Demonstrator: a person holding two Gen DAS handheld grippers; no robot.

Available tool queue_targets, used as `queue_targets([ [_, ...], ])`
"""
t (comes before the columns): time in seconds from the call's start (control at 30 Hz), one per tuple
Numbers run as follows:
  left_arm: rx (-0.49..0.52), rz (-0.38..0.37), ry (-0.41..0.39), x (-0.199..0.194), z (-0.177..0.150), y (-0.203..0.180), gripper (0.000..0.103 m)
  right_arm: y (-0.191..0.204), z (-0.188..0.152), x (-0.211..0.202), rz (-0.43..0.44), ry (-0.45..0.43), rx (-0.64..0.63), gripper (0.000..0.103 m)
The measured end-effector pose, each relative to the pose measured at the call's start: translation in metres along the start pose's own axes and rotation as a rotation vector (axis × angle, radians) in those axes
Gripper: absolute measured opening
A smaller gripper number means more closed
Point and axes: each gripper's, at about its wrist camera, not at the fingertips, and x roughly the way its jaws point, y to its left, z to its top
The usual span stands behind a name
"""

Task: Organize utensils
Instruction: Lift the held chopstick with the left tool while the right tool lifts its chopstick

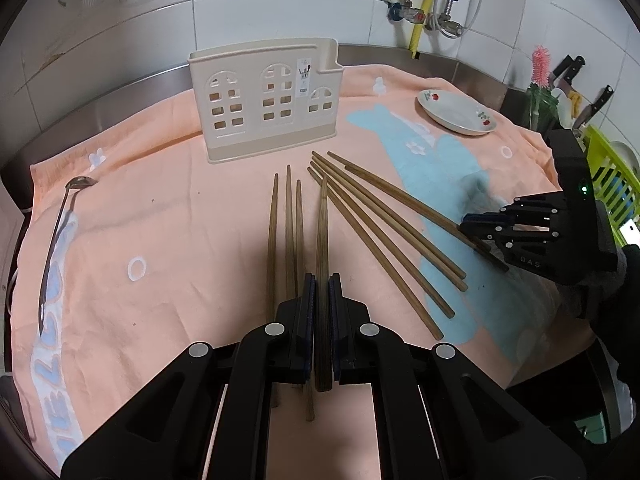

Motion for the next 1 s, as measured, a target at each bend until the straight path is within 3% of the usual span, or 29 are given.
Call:
queue_targets([
  [0.43, -0.012, 0.002, -0.003, -0.001, 0.002, 0.002, 0.006, 0.006, -0.003, 0.008, -0.007, 0.020, -0.036, 0.009],
  [0.83, -0.060, -0.008, -0.065, -0.011, 0.010, 0.011, 0.006, 0.011, -0.004, -0.013, -0.042, -0.070, 0.028, 0.007],
  [1.0, -0.072, -0.008, -0.095, -0.017, 0.016, 0.012, 0.006, 0.014, 0.011, -0.045, -0.058, -0.172, 0.063, 0.007],
])
